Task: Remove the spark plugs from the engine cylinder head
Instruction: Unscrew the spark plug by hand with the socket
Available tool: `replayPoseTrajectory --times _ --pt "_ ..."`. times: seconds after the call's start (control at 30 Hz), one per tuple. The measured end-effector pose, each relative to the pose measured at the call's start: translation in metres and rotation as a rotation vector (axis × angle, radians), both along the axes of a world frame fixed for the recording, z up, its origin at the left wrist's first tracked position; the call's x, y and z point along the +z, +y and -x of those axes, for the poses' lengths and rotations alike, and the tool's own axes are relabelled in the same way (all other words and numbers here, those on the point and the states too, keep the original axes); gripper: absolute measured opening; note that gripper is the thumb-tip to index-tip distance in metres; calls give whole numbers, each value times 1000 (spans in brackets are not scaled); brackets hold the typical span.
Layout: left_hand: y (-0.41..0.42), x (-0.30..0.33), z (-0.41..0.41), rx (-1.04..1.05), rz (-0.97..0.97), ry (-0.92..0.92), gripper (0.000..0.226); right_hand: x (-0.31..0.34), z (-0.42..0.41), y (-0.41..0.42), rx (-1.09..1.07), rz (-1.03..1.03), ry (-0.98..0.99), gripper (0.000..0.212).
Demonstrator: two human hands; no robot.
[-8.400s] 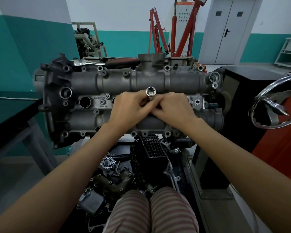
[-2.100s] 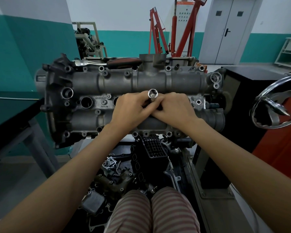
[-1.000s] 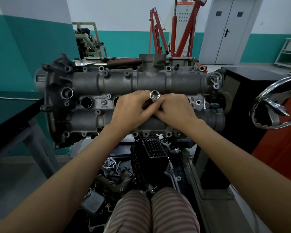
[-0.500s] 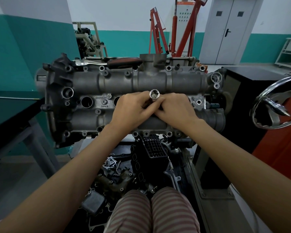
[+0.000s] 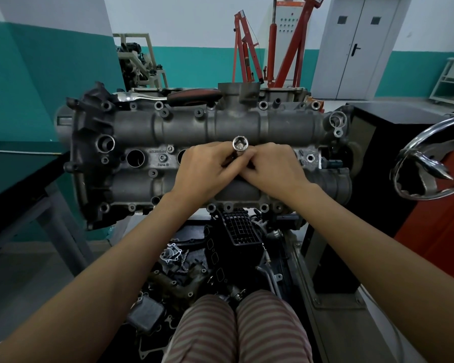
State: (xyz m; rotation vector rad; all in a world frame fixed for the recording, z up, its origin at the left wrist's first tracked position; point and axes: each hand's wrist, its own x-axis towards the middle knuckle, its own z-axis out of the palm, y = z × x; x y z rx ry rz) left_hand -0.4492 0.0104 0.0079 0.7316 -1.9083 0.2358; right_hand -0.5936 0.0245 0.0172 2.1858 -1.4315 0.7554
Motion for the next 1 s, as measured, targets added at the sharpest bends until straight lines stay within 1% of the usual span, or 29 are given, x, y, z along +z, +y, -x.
replayPoseTrajectory --times 0.13,0.23,0.3,0.37,0.47,0.53,0.63,0.8,0.87,0.93,1.0 --pt "1 -1 1 -6 13 -14 34 -2 0 -2 12 9 39 35" --pt "3 0 1 -13 -34 -12 24 0 -1 1 38 13 12 39" --pt "4 1 2 -7 -19 -20 22 0 -1 2 46 12 -12 36" --pt "3 1 2 6 15 -31 24 0 -1 1 32 19 -14 37" --pt "2 1 0 15 -2 -32 41 -1 0 0 6 24 4 38" --pt "2 1 0 11 -23 -34 46 -1 0 0 16 18 -14 35" --pt "3 0 1 5 -19 -42 42 0 0 1 41 14 -15 30" --pt "4 0 2 -10 -23 -30 20 0 -1 3 50 26 -12 35" --pt "3 0 2 5 -5 -36 21 -1 -1 2 32 31 -10 38" --pt "2 0 1 11 4 -27 25 -1 -1 1 6 26 26 46" --pt "1 -1 1 13 19 -13 32 -1 0 1 10 17 35 46"
